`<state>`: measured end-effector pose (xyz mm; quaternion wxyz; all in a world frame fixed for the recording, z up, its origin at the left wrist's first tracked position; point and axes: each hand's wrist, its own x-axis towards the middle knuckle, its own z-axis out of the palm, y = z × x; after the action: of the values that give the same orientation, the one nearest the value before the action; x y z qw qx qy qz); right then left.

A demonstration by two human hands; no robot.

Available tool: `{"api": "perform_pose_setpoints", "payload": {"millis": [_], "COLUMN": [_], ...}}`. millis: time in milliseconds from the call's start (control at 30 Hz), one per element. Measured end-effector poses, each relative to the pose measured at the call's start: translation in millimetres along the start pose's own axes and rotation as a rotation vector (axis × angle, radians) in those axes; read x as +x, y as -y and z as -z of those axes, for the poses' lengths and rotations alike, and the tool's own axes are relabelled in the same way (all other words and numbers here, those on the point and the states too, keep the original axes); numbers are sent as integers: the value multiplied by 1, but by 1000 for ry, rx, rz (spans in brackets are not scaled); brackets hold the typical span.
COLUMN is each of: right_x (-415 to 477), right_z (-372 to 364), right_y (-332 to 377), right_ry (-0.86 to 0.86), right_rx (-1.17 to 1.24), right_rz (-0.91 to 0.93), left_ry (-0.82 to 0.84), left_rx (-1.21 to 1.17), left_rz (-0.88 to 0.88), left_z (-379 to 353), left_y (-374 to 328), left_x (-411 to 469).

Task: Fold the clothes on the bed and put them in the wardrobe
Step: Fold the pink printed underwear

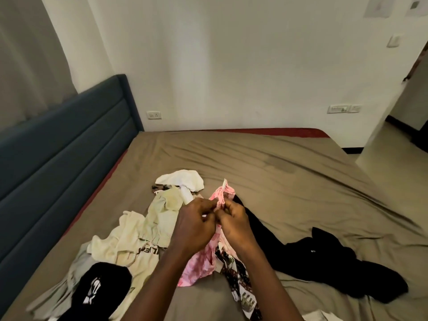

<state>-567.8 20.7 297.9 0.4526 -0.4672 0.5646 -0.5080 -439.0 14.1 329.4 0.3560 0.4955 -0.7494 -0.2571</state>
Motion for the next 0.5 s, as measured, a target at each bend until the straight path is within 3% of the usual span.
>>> {"api": "perform_pose_setpoints", "payload": {"millis": [67, 200, 367, 500], "right_x": [-5, -5, 8, 17], "right_z": [7, 23, 27, 32], "right_y": [-1, 4, 34, 59], "right_ry": [-11, 25, 70, 63], "right_rx": [-35, 17, 365, 364], "right_rz": [21, 32, -35, 62], "left_ry": [80, 35, 375, 450], "left_rx": [-20, 57, 249, 431], "left_rz": [-6, -155, -251, -331], "left_z": [8, 35, 67, 79], "left_y": [2, 11, 6, 1], "left_x": [1, 18, 43, 55]}}
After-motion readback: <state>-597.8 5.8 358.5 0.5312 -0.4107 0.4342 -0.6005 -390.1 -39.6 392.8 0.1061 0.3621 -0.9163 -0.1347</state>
